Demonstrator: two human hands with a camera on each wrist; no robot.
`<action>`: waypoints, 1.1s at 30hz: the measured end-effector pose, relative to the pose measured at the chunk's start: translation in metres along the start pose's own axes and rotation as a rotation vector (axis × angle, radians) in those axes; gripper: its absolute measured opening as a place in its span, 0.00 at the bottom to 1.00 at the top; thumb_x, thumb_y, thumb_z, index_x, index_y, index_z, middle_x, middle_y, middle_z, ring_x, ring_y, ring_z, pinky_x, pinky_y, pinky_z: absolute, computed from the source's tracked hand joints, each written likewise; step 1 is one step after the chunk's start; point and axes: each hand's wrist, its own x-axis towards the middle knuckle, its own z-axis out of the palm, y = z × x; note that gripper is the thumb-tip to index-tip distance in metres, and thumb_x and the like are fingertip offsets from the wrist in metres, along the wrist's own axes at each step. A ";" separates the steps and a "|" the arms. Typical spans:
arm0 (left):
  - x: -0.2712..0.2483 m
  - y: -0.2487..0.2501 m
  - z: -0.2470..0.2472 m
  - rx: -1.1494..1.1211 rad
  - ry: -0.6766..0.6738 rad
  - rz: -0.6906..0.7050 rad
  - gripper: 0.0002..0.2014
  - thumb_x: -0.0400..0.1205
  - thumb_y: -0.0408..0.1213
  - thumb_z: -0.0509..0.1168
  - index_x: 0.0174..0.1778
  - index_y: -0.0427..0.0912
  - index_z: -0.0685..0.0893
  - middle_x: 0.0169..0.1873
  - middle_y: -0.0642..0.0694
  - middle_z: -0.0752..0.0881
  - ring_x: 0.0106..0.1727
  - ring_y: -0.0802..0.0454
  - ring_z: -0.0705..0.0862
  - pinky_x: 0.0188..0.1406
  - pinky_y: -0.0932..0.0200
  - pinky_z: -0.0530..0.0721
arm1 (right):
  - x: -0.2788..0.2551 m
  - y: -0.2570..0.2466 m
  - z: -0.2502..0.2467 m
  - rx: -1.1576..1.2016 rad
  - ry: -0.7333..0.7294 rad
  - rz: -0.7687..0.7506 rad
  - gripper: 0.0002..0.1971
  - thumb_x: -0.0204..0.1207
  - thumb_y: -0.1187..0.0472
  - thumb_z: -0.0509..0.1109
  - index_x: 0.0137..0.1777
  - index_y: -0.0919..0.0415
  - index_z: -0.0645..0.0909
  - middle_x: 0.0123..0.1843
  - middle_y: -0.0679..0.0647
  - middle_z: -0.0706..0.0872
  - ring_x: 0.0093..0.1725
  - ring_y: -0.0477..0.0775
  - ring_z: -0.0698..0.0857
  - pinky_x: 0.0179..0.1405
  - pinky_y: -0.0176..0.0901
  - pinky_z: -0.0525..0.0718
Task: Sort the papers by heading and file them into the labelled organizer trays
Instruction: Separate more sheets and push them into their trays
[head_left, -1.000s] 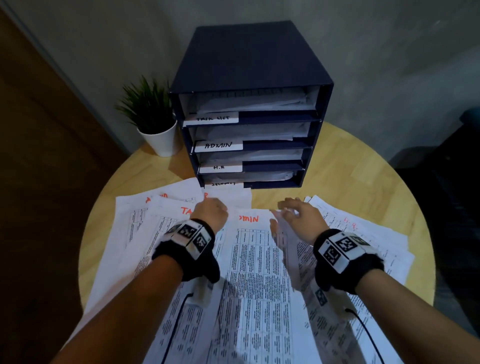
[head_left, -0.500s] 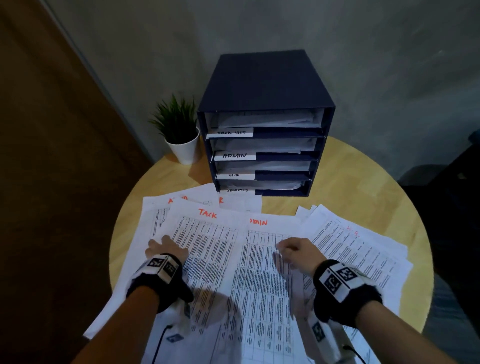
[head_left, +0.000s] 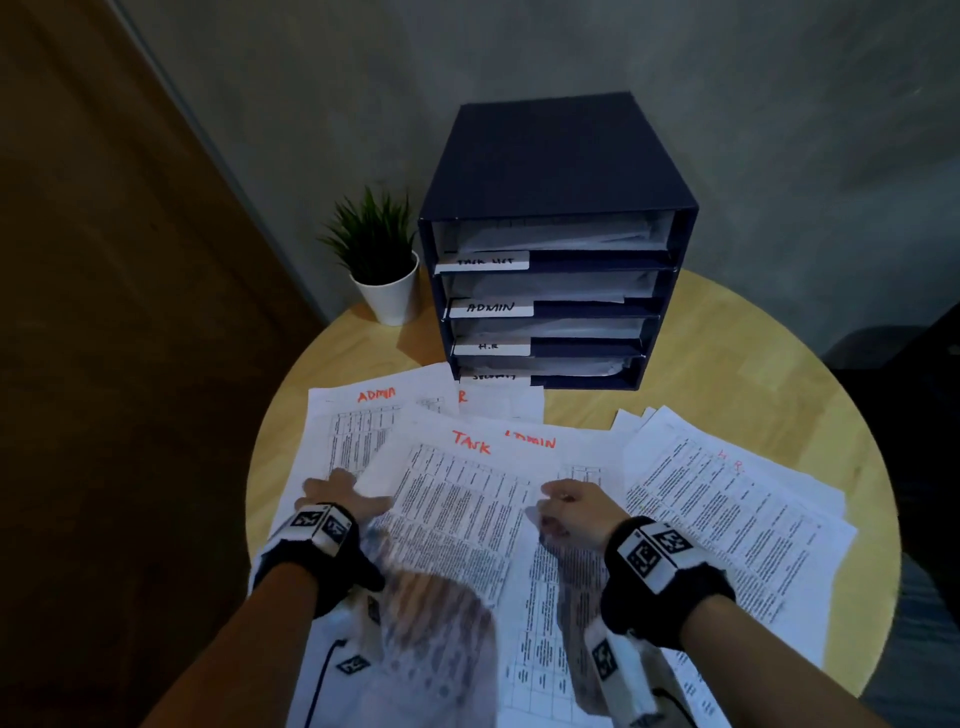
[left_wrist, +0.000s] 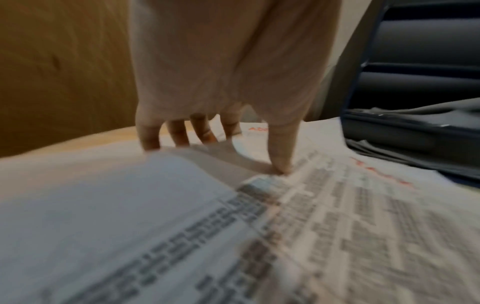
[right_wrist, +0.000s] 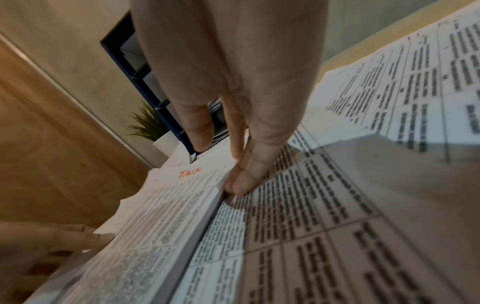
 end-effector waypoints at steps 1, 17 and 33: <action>-0.002 0.003 0.001 -0.024 0.018 0.023 0.34 0.75 0.53 0.69 0.74 0.40 0.69 0.71 0.34 0.69 0.68 0.31 0.74 0.68 0.41 0.77 | 0.000 -0.001 0.002 0.024 0.013 0.009 0.26 0.81 0.73 0.61 0.79 0.73 0.62 0.47 0.67 0.84 0.45 0.68 0.83 0.53 0.64 0.84; 0.010 0.035 0.002 -0.929 -0.100 0.194 0.39 0.76 0.60 0.64 0.79 0.42 0.65 0.78 0.42 0.71 0.76 0.37 0.72 0.75 0.36 0.70 | -0.007 0.004 -0.013 0.075 0.077 -0.103 0.17 0.78 0.63 0.69 0.66 0.62 0.75 0.60 0.68 0.84 0.57 0.67 0.83 0.65 0.59 0.78; -0.044 0.040 0.039 -0.622 -0.366 0.214 0.20 0.82 0.34 0.66 0.68 0.30 0.78 0.67 0.33 0.81 0.67 0.35 0.81 0.71 0.41 0.77 | -0.039 0.063 -0.056 0.144 0.180 0.016 0.12 0.82 0.74 0.60 0.63 0.63 0.72 0.29 0.57 0.71 0.27 0.53 0.69 0.23 0.40 0.70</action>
